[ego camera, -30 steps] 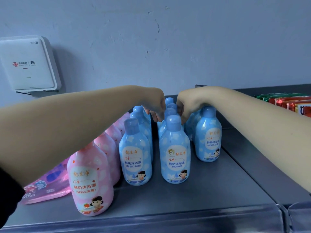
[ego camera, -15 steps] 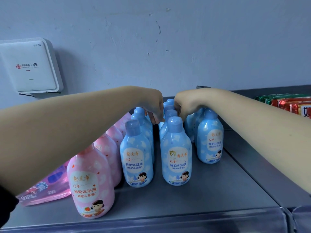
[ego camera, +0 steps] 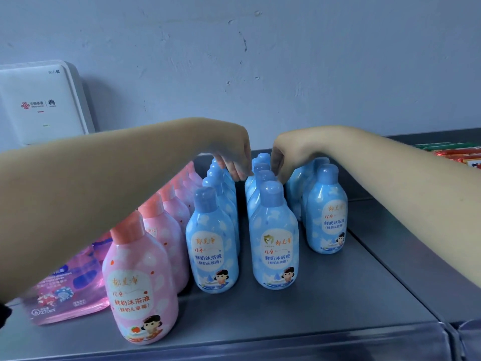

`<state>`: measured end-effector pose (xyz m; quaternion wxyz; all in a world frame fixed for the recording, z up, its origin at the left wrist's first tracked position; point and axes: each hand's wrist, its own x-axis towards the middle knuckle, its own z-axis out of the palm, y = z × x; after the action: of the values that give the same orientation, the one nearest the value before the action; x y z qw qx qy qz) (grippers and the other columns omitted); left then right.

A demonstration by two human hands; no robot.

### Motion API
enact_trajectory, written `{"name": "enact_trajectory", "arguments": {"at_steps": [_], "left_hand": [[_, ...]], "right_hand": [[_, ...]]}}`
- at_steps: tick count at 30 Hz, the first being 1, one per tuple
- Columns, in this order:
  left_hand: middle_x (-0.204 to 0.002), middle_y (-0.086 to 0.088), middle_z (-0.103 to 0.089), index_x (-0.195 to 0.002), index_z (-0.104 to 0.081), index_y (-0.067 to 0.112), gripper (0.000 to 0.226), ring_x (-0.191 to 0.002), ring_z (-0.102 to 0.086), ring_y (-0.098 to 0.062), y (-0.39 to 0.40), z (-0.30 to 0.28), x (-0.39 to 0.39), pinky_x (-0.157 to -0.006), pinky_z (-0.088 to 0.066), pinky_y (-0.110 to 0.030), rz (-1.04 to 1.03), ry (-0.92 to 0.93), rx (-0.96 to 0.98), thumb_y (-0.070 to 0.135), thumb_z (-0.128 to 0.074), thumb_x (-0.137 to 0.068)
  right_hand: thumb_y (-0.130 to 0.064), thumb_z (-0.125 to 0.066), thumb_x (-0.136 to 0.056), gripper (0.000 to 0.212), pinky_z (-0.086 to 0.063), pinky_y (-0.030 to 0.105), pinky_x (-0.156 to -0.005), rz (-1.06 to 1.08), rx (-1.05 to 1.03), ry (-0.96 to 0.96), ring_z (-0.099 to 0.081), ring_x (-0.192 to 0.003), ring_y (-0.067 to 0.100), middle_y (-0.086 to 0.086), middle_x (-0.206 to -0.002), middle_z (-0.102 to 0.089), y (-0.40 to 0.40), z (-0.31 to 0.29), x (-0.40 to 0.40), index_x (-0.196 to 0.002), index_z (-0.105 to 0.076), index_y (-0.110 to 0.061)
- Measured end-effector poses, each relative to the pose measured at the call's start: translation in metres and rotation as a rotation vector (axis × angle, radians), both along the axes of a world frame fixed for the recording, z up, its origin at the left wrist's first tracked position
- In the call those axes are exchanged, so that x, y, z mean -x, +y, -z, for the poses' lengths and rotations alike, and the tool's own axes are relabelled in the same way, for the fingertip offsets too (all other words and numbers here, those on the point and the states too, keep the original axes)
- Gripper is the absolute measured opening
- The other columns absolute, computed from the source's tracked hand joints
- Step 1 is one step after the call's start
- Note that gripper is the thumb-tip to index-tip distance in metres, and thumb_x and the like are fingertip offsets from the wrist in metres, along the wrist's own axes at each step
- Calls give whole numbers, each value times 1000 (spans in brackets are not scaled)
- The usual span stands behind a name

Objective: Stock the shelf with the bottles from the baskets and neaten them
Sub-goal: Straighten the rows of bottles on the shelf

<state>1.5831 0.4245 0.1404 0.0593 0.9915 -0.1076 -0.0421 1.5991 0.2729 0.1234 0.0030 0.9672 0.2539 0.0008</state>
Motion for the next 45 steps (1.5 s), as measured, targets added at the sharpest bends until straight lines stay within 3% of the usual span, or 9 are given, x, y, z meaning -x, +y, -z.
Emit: {"name": "enact_trajectory", "arguments": {"at_steps": [5, 11, 17, 25, 30, 33, 37, 41, 45], "left_hand": [[-67, 13, -72, -95, -72, 11, 14, -83, -69, -6, 11, -20, -9, -68, -48, -17, -5, -78, 86, 20, -68, -83], [-72, 8, -70, -96, -71, 11, 15, -72, -64, -2, 13, -12, -31, -64, -45, -18, -19, -123, 82, 17, -68, -82], [-86, 0, -72, -100, -70, 9, 18, -74, -64, -4, 8, -4, -52, -76, -50, -22, -14, -125, 77, 14, -66, -83], [-78, 4, -69, -103, -69, 16, 19, -64, -56, 3, 5, 13, -71, -58, -41, -16, -9, -65, -9, 16, -61, -86], [-98, 0, -71, -107, -68, 14, 22, -52, -54, 9, 0, 18, -74, -57, -38, -14, -16, -27, -46, 12, -55, -89], [-106, -1, -70, -102, -68, 19, 20, -60, -50, 7, -2, 18, -75, -58, -37, -15, -20, -33, -39, 10, -55, -89], [-105, -1, -71, -101, -69, 18, 22, -53, -54, 11, -1, 18, -74, -58, -34, -14, -28, -27, -20, 8, -52, -90], [-102, -2, -71, -98, -68, 20, 16, -62, -52, 9, 1, 18, -74, -60, -32, -12, -32, -3, -11, 11, -57, -89], [-90, 1, -71, -102, -68, 15, 19, -70, -58, 2, 3, 17, -75, -58, -32, -6, -42, 4, -8, 9, -55, -90]], "right_hand": [[-34, -76, -75, 33, -50, 32, -89, 16, -70, -41, -60, -102, 19, -4, -106, -68, -9, -17, -11, -104, -70, -20], [-35, -75, -75, 29, -49, 31, -89, 33, -95, -60, -60, -99, 18, -5, -100, -68, -6, -19, -32, -100, -69, -21], [-31, -74, -78, 35, -43, 25, -77, 50, -87, -39, -57, -88, 15, -2, -103, -69, 1, -14, -52, -107, -69, -13], [-31, -76, -74, 30, -46, 26, -62, 80, -25, -18, -57, -79, 20, 2, -92, -66, 2, 5, -81, -97, -69, -12], [-32, -79, -70, 29, -52, 32, -75, 71, -29, 27, -60, -80, 22, 4, -94, -70, 6, 8, -94, -92, -70, -14], [-31, -78, -72, 24, -50, 30, -72, 45, -17, 40, -58, -75, 20, 2, -83, -68, 8, 8, -97, -87, -69, -14], [-30, -76, -74, 24, -46, 27, -66, 12, -25, 33, -56, -72, 17, -1, -77, -66, 10, 9, -96, -87, -70, -11], [-31, -74, -76, 28, -45, 26, -64, -6, -13, 21, -56, -74, 18, 6, -91, -70, 11, 9, -95, -92, -71, -9], [-31, -73, -75, 27, -44, 25, -63, -23, -33, 18, -54, -71, 16, 6, -89, -70, 12, 11, -97, -90, -71, -9]]}}
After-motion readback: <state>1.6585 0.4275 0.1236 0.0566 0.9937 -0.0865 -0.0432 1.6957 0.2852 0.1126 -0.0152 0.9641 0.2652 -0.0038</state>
